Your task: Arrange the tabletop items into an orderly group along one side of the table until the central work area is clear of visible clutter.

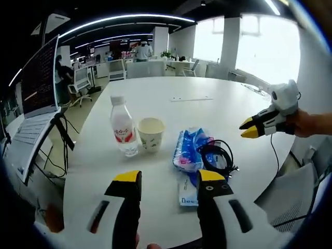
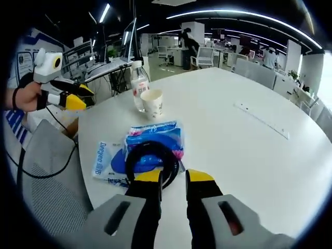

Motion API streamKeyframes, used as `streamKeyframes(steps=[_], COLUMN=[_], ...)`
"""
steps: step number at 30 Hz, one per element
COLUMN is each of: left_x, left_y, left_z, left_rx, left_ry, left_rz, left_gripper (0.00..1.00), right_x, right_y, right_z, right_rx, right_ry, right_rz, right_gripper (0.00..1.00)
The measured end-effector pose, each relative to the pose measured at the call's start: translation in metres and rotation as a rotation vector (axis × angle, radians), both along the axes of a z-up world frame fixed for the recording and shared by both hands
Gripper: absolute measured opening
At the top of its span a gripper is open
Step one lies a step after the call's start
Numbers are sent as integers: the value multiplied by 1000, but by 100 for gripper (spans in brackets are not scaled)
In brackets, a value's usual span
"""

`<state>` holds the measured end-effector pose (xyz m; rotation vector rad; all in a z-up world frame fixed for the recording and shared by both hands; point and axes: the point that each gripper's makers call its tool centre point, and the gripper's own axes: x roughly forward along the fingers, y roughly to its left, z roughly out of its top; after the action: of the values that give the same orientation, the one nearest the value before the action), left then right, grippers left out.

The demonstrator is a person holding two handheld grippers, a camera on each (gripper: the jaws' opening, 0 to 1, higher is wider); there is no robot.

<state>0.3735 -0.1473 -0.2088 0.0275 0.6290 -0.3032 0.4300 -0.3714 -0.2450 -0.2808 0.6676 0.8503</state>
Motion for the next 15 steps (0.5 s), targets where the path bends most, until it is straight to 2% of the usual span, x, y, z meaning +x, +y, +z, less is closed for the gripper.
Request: streamKeyframes(steps=[15], left_x=[-2], left_y=[6], left_z=[1], left_rx=[-15], left_ry=[-7], left_rz=[12], left_gripper=[42], right_x=[-6], right_y=[12], right_z=[-6], right_rx=[-6], right_ry=[24], right_rz=[15], right_gripper=[16])
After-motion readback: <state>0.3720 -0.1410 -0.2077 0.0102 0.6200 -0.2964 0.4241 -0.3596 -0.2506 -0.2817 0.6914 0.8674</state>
